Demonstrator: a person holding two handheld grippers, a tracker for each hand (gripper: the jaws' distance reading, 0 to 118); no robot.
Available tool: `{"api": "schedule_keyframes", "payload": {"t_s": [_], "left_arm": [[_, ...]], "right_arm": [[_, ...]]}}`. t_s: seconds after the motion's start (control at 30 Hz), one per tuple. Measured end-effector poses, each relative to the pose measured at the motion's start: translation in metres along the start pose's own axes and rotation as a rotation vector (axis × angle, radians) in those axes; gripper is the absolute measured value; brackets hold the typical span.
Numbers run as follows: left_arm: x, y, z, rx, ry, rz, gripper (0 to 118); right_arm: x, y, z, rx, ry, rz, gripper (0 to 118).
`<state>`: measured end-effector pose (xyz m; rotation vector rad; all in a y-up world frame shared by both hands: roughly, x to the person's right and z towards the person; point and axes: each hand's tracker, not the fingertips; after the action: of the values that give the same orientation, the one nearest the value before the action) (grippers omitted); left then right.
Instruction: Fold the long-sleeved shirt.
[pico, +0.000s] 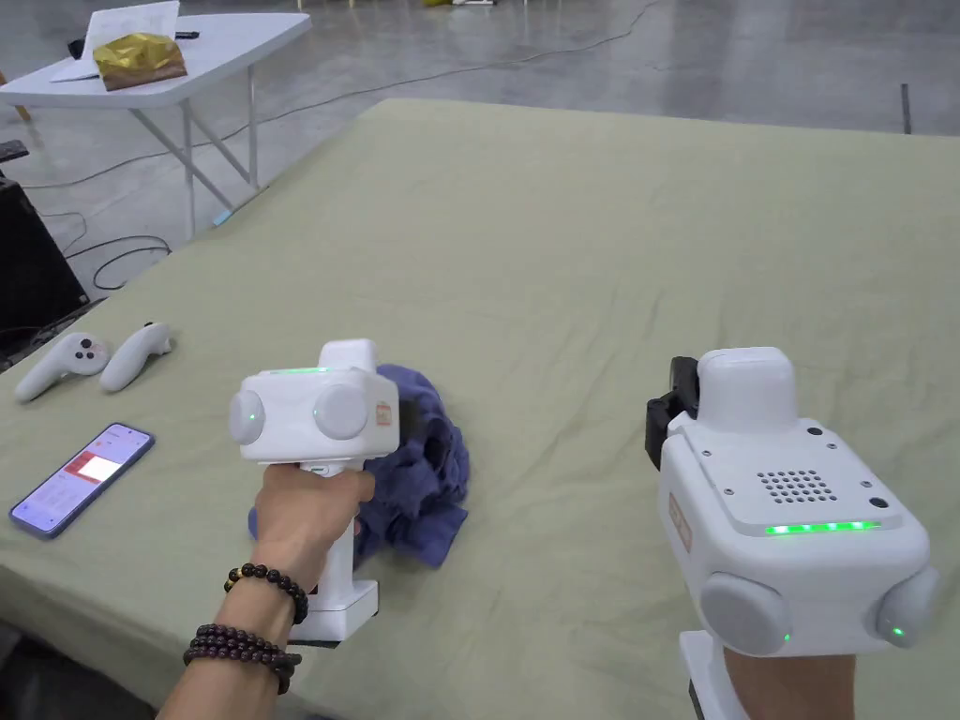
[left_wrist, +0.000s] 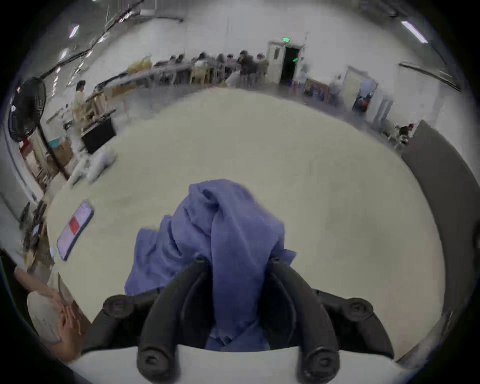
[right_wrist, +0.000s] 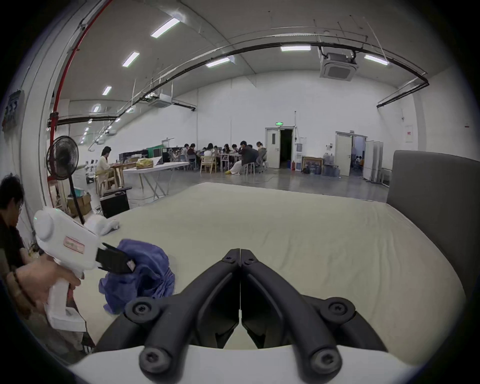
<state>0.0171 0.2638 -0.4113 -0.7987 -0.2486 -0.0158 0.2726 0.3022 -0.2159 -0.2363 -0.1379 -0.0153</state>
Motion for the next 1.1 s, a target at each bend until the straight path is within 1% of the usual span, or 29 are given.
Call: {"api": "schedule_keyframes", "payload": {"t_s": [0.07, 0.13, 0.27, 0.43, 0.5, 0.57, 0.6, 0.63, 0.67, 0.73, 0.77, 0.8, 0.87, 0.9, 0.93, 0.97, 1.03, 1.1], "left_arm": [[0.038, 0.015, 0.014, 0.042, -0.09, -0.049, 27], [0.09, 0.026, 0.022, 0.06, -0.15, -0.146, 27], [0.205, 0.032, 0.02, 0.071, -0.374, -0.2, 27], [0.369, -0.001, -0.01, -0.024, -0.562, -0.346, 27], [0.426, -0.022, -0.023, -0.09, -0.624, -0.377, 27], [0.48, -0.049, -0.031, -0.111, -0.71, -0.42, 27], [0.502, -0.06, -0.035, -0.117, -0.739, -0.464, 27], [0.524, -0.073, -0.04, -0.12, -0.748, -0.51, 27], [0.539, -0.086, -0.043, -0.134, -0.713, -0.563, 27], [0.555, -0.102, -0.052, -0.189, -0.651, -0.562, 27], [0.555, -0.105, -0.054, -0.179, -0.627, -0.54, 27], [0.55, -0.105, -0.056, -0.166, -0.617, -0.514, 41], [0.538, -0.097, -0.056, -0.184, -0.633, -0.478, 112], [0.528, -0.091, -0.054, -0.18, -0.661, -0.467, 118], [0.511, -0.079, -0.046, -0.16, -0.681, -0.465, 118], [0.498, -0.069, -0.038, -0.081, -0.693, -0.438, 118], [0.459, -0.048, -0.018, -0.031, -0.677, -0.395, 118], [0.41, -0.038, 0.008, 0.04, -0.642, -0.308, 118]], "right_arm": [[0.015, 0.004, 0.008, 0.006, -0.041, -0.016, 3], [0.037, 0.009, 0.02, 0.021, -0.081, -0.036, 3], [0.091, 0.015, 0.054, 0.055, -0.215, -0.068, 3], [0.165, 0.01, 0.098, 0.052, -0.402, -0.104, 3], [0.19, 0.005, 0.113, 0.045, -0.48, -0.109, 3], [0.213, -0.003, 0.126, 0.027, -0.545, -0.122, 3], [0.222, -0.006, 0.131, 0.021, -0.568, -0.128, 3], [0.231, -0.01, 0.136, 0.006, -0.59, -0.132, 3], [0.239, -0.013, 0.141, -0.008, -0.612, -0.134, 3], [0.251, -0.018, 0.149, -0.019, -0.64, -0.145, 3], [0.254, -0.019, 0.152, -0.019, -0.647, -0.149, 3], [0.258, -0.021, 0.156, -0.02, -0.653, -0.152, 3], [0.26, -0.023, 0.159, -0.027, -0.661, -0.151, 3], [0.26, -0.023, 0.158, -0.029, -0.662, -0.151, 3], [0.259, -0.023, 0.157, -0.032, -0.656, -0.154, 3], [0.258, -0.023, 0.156, -0.031, -0.646, -0.157, 3], [0.25, -0.02, 0.153, -0.024, -0.624, -0.157, 3], [0.242, -0.017, 0.149, -0.009, -0.593, -0.153, 3]]}}
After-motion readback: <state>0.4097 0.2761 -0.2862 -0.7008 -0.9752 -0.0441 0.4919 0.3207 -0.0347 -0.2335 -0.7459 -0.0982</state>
